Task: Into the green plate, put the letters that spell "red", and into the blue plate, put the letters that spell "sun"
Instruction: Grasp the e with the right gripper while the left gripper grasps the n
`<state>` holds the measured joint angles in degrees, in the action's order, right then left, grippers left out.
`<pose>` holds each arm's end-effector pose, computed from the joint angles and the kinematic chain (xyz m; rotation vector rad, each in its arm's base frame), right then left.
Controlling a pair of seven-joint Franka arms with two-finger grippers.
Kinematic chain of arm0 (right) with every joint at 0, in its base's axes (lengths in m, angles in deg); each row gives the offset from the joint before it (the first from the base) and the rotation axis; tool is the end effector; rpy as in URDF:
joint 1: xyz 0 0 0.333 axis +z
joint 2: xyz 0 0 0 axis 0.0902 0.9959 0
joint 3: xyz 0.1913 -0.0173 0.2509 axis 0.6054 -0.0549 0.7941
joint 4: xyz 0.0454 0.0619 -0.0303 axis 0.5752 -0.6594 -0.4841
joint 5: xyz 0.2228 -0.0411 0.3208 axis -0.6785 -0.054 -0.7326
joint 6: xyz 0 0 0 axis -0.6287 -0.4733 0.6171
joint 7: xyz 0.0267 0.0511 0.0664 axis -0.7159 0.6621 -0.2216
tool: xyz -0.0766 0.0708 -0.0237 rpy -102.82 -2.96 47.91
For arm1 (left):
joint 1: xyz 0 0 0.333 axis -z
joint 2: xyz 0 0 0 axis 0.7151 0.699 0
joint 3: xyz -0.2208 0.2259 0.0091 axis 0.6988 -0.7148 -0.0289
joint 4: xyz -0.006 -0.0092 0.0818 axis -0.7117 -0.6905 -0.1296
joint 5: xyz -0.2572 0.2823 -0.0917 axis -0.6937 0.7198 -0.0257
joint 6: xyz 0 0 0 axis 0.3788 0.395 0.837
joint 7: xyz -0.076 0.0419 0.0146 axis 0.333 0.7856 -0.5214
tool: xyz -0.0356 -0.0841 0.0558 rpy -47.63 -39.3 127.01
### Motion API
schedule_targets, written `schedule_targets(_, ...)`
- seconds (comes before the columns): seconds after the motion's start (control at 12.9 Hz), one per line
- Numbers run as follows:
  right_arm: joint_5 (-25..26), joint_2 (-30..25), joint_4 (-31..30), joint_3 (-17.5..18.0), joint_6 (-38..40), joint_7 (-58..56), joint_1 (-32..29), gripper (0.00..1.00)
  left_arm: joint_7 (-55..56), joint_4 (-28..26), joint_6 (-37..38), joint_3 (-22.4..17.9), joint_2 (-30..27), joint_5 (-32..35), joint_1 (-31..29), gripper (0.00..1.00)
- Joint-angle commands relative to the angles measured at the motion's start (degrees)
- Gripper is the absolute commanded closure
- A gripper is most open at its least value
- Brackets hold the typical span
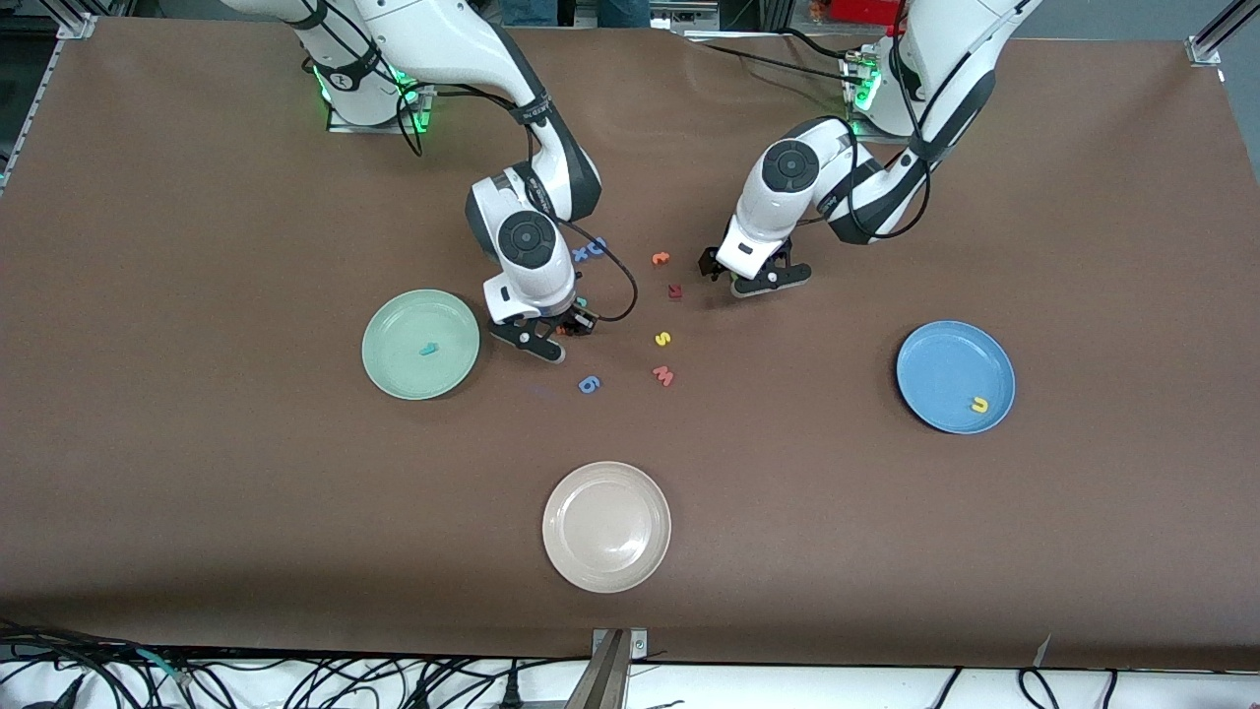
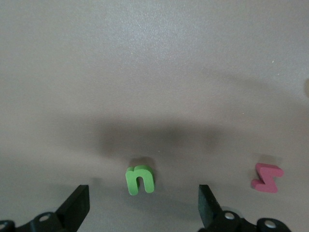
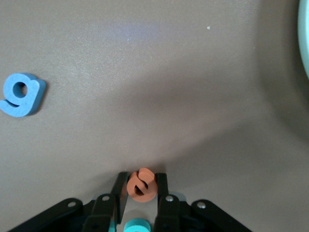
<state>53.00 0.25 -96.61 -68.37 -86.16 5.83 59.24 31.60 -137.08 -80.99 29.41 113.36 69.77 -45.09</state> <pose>0.4946 0.4072 0.1781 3.0559 -0.6733 -0.0640 0.3897 -0.3287 0.1836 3.0748 0.4090 -0.1323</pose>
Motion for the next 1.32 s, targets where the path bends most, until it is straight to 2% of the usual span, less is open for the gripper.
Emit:
schedule_targets(0.0, 0.62, -0.68, -1.08, -2.59, 0.06, -0.44, 0.87, 0.98, 7.16, -0.02, -0.98, -0.29, 1.96, 8.34, 0.14, 0.06)
schedule_targets(0.15, 0.71, -3.57, -0.38, -6.63, 5.47, -4.46, 0.87, 0.98, 14.18, 0.24, -0.98, -0.29, 3.46, 16.16, -0.38, 0.12)
schedule_targets(0.23, 0.71, -4.72, -0.12, -9.17, 9.16, -9.45, 0.87, 0.98, 16.22, 0.24, -0.98, -0.29, 3.46, 18.20, -0.56, 0.19)
schedule_targets(0.46, 0.62, -6.13, -0.12, -16.29, 16.21, -21.68, 0.96, 0.98, 16.50, 0.33, -0.89, -0.21, 3.73, 18.31, -0.47, 0.37)
schedule_targets(0.62, 0.62, -6.14, -0.90, -19.12, 18.51, -26.79, 0.78, 0.97, 16.50, 0.33, -0.89, -0.21, 3.73, 18.31, -0.38, 0.49)
schedule_targets(0.7, 0.62, -5.35, -1.78, -19.22, 18.60, -28.03, 0.69, 0.95, 16.50, 0.33, -0.81, -0.12, 3.73, 18.22, -0.38, 0.52)
schedule_targets(0.77, 0.62, -4.21, -2.57, -19.22, 18.52, -28.13, 0.69, 0.78, 16.50, 0.42, -0.81, -0.12, 3.73, 18.31, -0.30, 0.55)
schedule_targets(0.85, 0.62, -3.94, -2.66, -19.22, 18.52, -28.13, 0.69, 0.43, 16.50, 0.42, -0.81, -0.12, 3.73, 18.31, -0.30, 0.58)
schedule_targets(0.93, 0.62, -3.50, -2.66, -19.22, 18.60, -28.22, 0.61, 0.12, 16.59, 0.50, -0.81, -0.12, 3.64, 18.22, -0.21, 0.58)
schedule_targets(1.01, 0.62, -3.15, -2.58, -19.22, 18.61, -28.31, 0.60, 0.02, 16.59, 0.59, -0.81, -0.12, 3.64, 18.22, -0.21, 0.59)
schedule_targets(1.24, 0.36, -3.58, -1.17, -19.13, 19.75, -27.87, 0.69, 0.01, 16.50, 1.12, -0.72, -0.12, 3.64, 18.22, -0.21, 0.66)
